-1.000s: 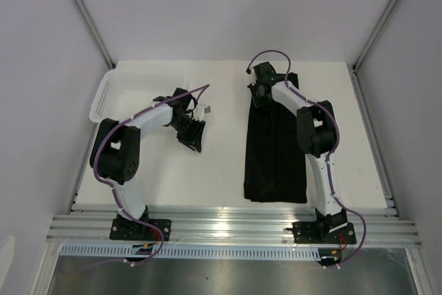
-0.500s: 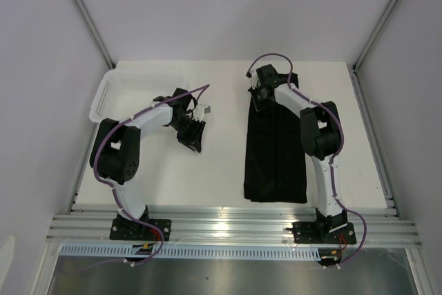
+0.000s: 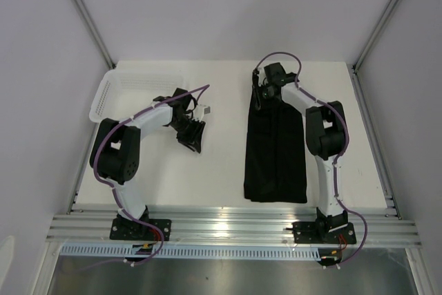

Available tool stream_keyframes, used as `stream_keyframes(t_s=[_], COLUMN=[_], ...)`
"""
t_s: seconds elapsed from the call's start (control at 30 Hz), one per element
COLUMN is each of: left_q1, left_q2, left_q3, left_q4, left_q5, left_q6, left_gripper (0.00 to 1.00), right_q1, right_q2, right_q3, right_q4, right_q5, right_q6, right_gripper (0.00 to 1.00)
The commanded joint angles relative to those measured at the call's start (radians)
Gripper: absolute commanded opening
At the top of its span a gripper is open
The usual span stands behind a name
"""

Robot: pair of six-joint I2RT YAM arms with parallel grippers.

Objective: Roll the t-shirts
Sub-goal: Fold the tshirt

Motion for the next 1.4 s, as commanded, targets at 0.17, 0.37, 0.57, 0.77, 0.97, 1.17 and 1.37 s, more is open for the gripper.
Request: stream_keyframes(t_s=[0.17, 0.37, 0.57, 0.77, 0.97, 1.17, 1.37], left_q1=[0.01, 0.01, 0.01, 0.01, 0.01, 0.008, 0.007], left_q2=[0.004, 0.0, -0.002, 0.003, -0.003, 0.006, -0.002], left_q3=[0.039, 0.037, 0.034, 0.036, 0.036, 0.069, 0.089], left_q4=[-0.005, -0.002, -0.002, -0.001, -0.004, -0.019, -0.028], left_q5=[0.006, 0.006, 0.002, 0.003, 0.0, 0.009, 0.011], left_q6=[0.021, 0.021, 0.024, 0.021, 0.023, 0.021, 0.02], left_gripper=[0.35, 0.35, 0.35, 0.35, 0.35, 0.36, 0.36], right_q1=[-0.066, -0.097, -0.089, -0.097, -0.1, -0.244, -0.293], right_q2=[-0.162, -0.109, -0.063, 0.014, 0.011, -0.243, -0.325], right_q3=[0.043, 0.078, 0.114, 0.173, 0.157, -0.087, -0.271], right_q4=[0.103, 0.129, 0.123, 0.089, 0.029, -0.078, -0.141], right_q5=[-0.008, 0.006, -0.02, 0.026, 0.041, 0.185, 0.23], right_q6=[0.123, 0.211, 0.215, 0.248, 0.273, 0.35, 0.383], right_gripper=[0.42, 0.42, 0.4, 0.15, 0.12, 0.23, 0.24])
